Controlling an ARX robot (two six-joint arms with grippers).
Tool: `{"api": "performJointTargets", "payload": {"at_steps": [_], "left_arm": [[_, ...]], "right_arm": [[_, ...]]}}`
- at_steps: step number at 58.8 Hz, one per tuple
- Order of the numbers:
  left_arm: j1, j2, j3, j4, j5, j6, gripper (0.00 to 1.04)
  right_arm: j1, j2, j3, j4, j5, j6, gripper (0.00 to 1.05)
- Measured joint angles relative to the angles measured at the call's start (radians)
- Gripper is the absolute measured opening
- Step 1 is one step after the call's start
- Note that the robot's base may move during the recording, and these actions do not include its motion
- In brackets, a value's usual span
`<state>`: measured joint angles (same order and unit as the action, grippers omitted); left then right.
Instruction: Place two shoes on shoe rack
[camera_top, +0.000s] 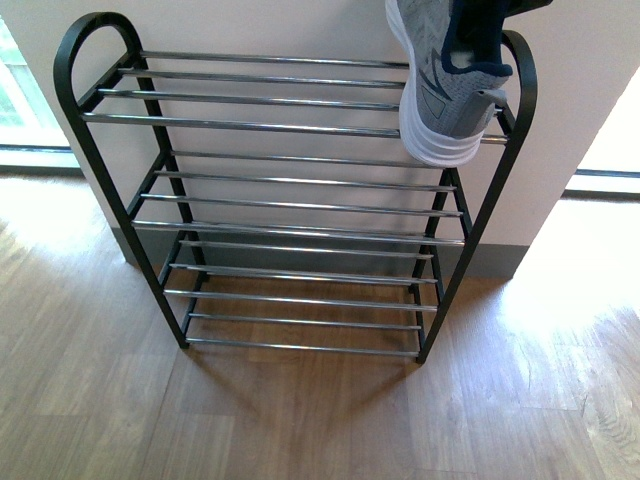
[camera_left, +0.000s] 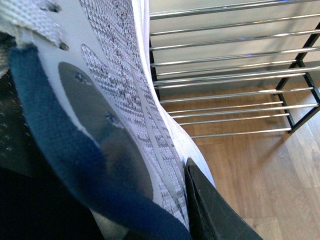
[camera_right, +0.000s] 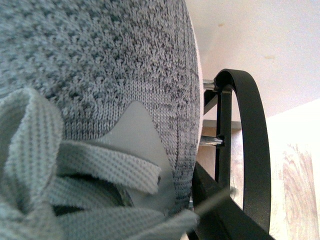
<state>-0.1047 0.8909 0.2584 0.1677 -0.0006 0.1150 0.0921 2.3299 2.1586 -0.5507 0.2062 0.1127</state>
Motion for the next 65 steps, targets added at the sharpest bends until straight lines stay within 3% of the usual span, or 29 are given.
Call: {"api": "performJointTargets", "payload": {"at_steps": [15,26,43,60,65], "left_arm": [[0.000,0.000,0.000,0.000,0.000,0.000,0.02],[0.000,0.000,0.000,0.000,0.000,0.000,0.02],[0.000,0.000,0.000,0.000,0.000,0.000,0.02],[0.000,0.000,0.000,0.000,0.000,0.000,0.02],[0.000,0.000,0.000,0.000,0.000,0.000,0.02]], "right_arm": [[-0.003,0.000,-0.005,0.022,0.000,0.000,0.55],[-0.011,-0.016,-0.048,0.068,0.009,0.000,0.96],[-0.014,-0.220,-0.222,0.186,-0.062,-0.015,0.96],[-0.016,-0.512,-0.598,0.431,-0.157,-0.045,0.96],[-0.032,-0.678,-0.798,0.554,-0.213,-0.054,0.96]]}}
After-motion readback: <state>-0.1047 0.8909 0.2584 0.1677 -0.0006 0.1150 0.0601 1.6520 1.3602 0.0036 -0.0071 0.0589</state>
